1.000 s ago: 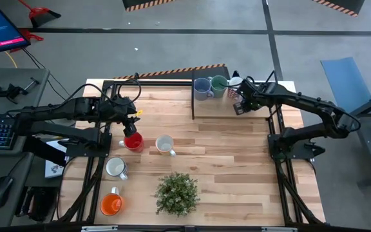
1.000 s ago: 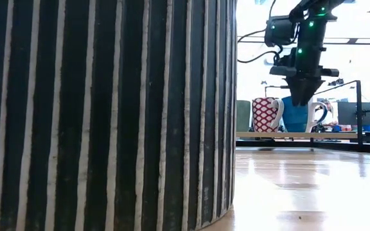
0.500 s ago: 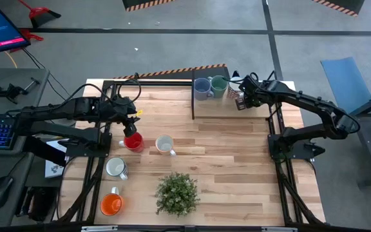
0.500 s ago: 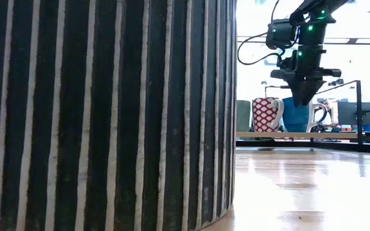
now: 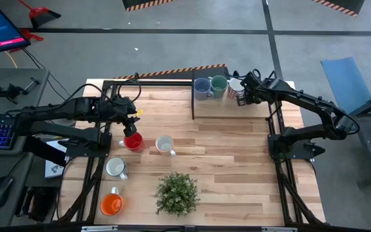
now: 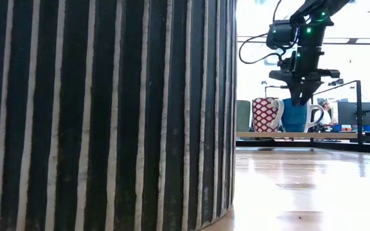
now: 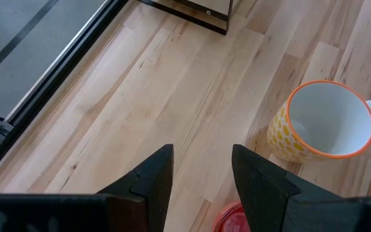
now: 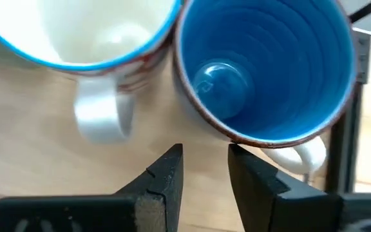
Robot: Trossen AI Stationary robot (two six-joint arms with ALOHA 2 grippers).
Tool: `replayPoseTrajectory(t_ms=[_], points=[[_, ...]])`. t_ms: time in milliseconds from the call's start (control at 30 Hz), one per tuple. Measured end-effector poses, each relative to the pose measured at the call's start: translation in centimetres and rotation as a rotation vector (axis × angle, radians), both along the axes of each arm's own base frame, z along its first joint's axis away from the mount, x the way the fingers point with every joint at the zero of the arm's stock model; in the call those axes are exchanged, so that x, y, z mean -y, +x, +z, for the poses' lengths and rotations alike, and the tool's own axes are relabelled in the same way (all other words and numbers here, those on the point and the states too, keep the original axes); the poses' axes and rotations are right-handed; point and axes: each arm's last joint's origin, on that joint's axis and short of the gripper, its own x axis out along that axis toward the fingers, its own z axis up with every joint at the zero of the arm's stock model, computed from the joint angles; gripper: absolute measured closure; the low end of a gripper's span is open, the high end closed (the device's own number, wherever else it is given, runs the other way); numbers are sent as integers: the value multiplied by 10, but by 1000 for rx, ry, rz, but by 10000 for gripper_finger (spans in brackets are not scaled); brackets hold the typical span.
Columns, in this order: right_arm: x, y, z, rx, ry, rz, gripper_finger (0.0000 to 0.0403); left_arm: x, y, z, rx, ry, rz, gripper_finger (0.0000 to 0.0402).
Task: Place coffee mugs
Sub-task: Put the blue mug on the shelf, then move the red mug to the center of the table
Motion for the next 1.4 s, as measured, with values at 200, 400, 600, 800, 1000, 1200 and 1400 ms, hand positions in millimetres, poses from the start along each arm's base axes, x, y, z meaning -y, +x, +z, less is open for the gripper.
replayPoseTrajectory(t_ms=[200, 400, 600, 800, 1000, 1200, 1400], points=[[-11, 8, -2, 167, 219, 128, 297, 0, 0, 0, 0, 0, 0, 254], [-36, 20, -3, 267, 456, 306, 297, 0, 0, 0, 0, -1, 1, 254], [-66, 32, -4, 199, 504, 430, 297, 0, 0, 0, 18, -30, 37, 254], [-98, 43, -4, 125, 474, 582, 297, 5, 0, -2, 53, -266, 54, 254], [-124, 47, -4, 52, 378, 636, 297, 25, 3, -5, 27, -550, -39, 254], [-143, 50, -4, 45, 325, 625, 297, 43, -4, -16, -162, -517, -19, 254], [-155, 51, -4, 51, 291, 601, 297, 44, -10, -26, -294, -199, 115, 254]])
